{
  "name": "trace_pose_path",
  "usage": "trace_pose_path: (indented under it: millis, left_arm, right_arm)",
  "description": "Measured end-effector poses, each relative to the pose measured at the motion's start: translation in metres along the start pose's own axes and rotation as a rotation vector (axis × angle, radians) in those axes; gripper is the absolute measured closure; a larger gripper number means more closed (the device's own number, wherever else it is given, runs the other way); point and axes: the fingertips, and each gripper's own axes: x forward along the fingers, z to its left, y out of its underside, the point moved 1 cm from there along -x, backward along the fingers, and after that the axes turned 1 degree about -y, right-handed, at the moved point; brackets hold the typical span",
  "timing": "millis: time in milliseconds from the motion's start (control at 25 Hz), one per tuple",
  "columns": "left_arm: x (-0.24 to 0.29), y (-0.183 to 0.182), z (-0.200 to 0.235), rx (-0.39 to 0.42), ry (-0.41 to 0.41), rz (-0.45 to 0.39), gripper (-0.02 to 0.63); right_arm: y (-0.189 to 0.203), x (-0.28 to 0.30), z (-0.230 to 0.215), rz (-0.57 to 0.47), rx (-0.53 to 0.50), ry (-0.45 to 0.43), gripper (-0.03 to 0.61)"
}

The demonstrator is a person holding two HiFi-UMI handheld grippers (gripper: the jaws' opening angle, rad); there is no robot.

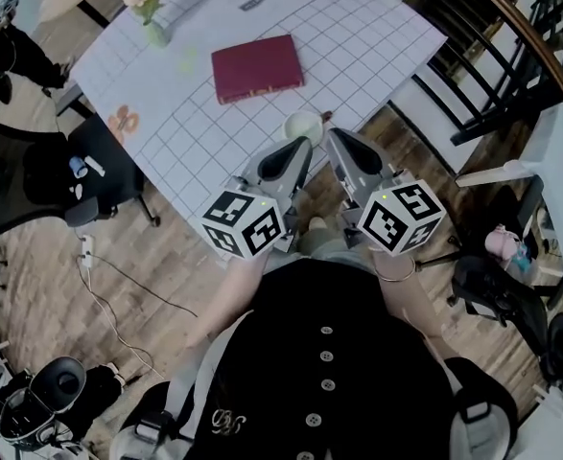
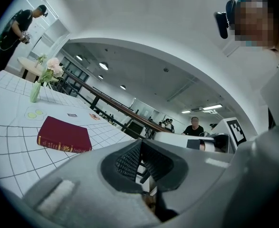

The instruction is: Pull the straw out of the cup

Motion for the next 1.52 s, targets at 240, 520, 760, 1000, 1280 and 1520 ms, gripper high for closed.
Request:
trace_pose_path:
  millis: [240,520,760,1000,1280,1520]
  left_arm:
    - [0.003,0.010,0.003,-0.027,-0.061,0.003,0.612]
    - [0.004,0.024,0.008,-0.085,-0.109,0.012,0.612]
    - [0.005,0.039,0.018,-0.182,-0.150,0.012,0.612]
    - [0.001,0.052,0.035,-0.267,-0.217,-0.011,0.612]
    - [-0.002,0.069,0.051,-0.351,-0.271,-0.017,0.612]
    - [-0.010,0.083,0.066,-0.380,-0.342,-0.016,0.612]
  right_arm:
    - [0.005,0.002,-0.006,0.053,0.008,-0.035,0.580]
    - [0.008,0.003,-0.014,0.086,0.013,-0.049,0.580]
    - [0.017,0.007,-0.021,0.116,0.033,-0.046,0.580]
    - [0.034,0.011,-0.025,0.160,0.054,-0.051,0.580]
    - [0.045,0.017,-0.028,0.197,0.068,-0.066,0.581]
    - [0.052,0.023,-0.031,0.223,0.081,-0.080,0.580]
